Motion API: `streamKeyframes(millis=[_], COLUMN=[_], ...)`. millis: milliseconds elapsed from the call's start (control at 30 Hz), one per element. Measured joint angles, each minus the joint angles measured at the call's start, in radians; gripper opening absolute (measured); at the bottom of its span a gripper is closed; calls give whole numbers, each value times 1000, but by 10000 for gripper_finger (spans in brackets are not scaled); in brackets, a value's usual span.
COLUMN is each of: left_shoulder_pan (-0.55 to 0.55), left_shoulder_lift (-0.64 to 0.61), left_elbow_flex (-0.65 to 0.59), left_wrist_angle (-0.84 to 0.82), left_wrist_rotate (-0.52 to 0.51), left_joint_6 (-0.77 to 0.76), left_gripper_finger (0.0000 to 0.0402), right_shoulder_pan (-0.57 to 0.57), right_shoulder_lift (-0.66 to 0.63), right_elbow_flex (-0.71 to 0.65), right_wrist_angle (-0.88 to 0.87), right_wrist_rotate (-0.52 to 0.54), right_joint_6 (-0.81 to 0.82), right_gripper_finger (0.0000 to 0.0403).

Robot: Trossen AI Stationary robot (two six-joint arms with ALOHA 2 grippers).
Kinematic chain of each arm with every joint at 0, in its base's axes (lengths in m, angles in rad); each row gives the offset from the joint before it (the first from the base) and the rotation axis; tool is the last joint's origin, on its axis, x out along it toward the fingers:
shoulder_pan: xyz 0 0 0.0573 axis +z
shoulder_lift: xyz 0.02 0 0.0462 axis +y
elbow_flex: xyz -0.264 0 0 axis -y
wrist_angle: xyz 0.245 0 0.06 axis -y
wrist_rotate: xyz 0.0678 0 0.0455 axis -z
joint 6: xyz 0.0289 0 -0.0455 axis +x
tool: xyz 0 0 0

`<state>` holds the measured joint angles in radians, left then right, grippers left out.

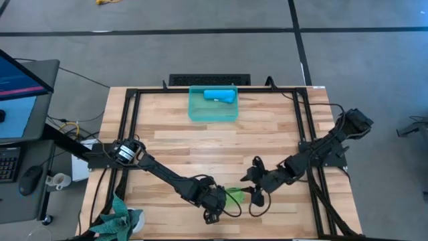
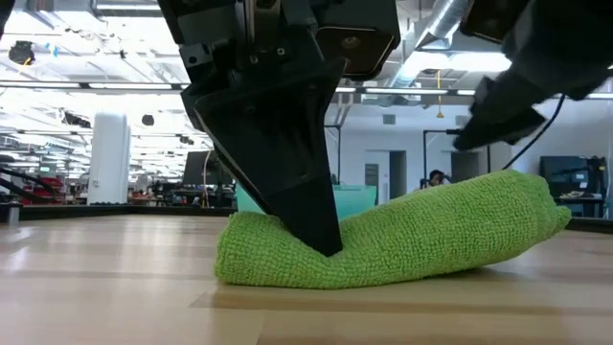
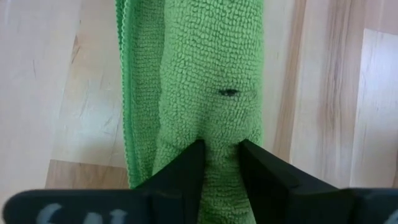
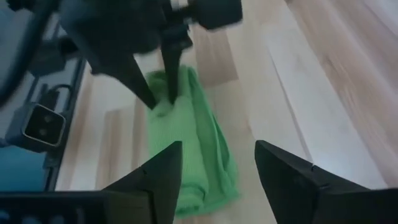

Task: Roll microfiber towels into tight, uniform cylinder then place into a basket
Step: Roll the green microfiber cloth

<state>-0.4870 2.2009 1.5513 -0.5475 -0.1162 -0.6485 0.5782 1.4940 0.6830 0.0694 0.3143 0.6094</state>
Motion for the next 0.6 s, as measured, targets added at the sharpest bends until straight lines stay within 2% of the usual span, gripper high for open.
streamKeyframes(millis=[200, 433, 600], left_shoulder_pan=[0, 0, 0], left_shoulder_lift=[0, 0, 0], left_elbow_flex=[0, 0, 0], left_wrist_angle=[2, 3, 5], left_wrist_rotate=[0, 0, -1], left_joint_6=[-1, 4, 7], left_gripper_finger=[112, 113, 113], right_shoulder_pan=[-49, -57, -55], right_shoulder_lift=[0, 4, 110], right_elbow_flex=[0, 1, 7], right_wrist_angle=[55, 69, 199], right_wrist_rotate=[-76, -82, -82], right_joint_6=[-85, -114, -122], right_gripper_finger=[243, 246, 247])
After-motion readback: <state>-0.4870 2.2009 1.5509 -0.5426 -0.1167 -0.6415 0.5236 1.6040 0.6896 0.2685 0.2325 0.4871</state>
